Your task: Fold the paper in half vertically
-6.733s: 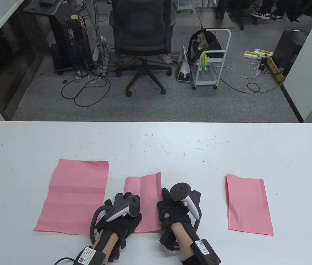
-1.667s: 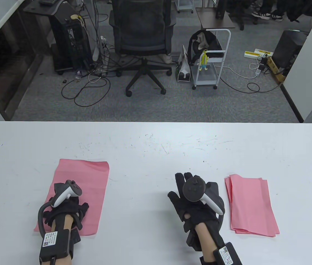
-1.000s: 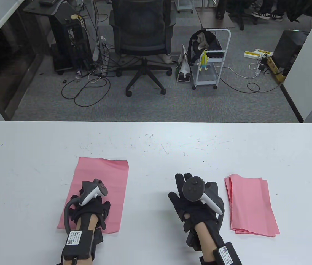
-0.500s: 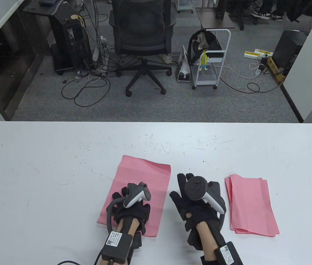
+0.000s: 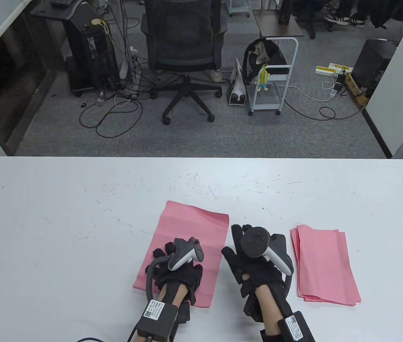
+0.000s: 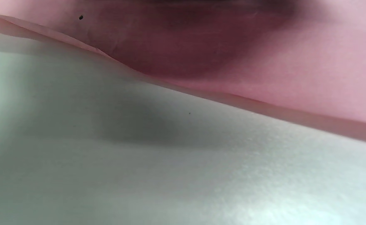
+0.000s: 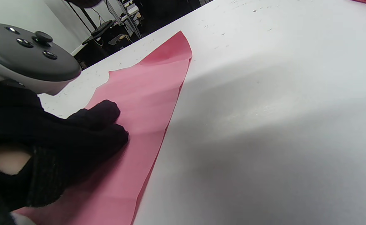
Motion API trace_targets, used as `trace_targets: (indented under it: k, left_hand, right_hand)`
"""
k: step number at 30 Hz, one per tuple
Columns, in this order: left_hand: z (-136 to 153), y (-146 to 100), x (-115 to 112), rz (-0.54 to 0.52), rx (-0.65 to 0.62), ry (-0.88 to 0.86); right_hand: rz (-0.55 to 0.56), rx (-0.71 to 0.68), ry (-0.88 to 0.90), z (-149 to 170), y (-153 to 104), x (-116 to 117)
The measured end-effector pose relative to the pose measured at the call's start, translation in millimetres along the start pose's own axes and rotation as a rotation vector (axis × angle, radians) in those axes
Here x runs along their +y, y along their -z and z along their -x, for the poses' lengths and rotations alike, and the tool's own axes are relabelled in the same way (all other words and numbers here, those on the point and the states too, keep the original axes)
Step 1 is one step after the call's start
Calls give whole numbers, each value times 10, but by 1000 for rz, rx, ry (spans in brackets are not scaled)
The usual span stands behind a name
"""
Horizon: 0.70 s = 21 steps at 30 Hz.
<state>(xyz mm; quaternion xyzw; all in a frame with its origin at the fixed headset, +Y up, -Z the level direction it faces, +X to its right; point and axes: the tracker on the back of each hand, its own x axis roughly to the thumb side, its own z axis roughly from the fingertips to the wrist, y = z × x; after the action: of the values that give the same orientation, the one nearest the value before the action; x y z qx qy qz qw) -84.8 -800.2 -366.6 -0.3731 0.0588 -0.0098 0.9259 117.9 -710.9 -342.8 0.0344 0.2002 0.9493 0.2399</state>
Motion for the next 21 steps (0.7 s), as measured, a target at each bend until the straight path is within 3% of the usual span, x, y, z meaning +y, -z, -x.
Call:
trace_targets:
  k: [21]
  left_hand:
    - [-42, 68, 14, 47, -198, 23]
  right_hand:
    - [-21, 16, 8, 16, 6, 8]
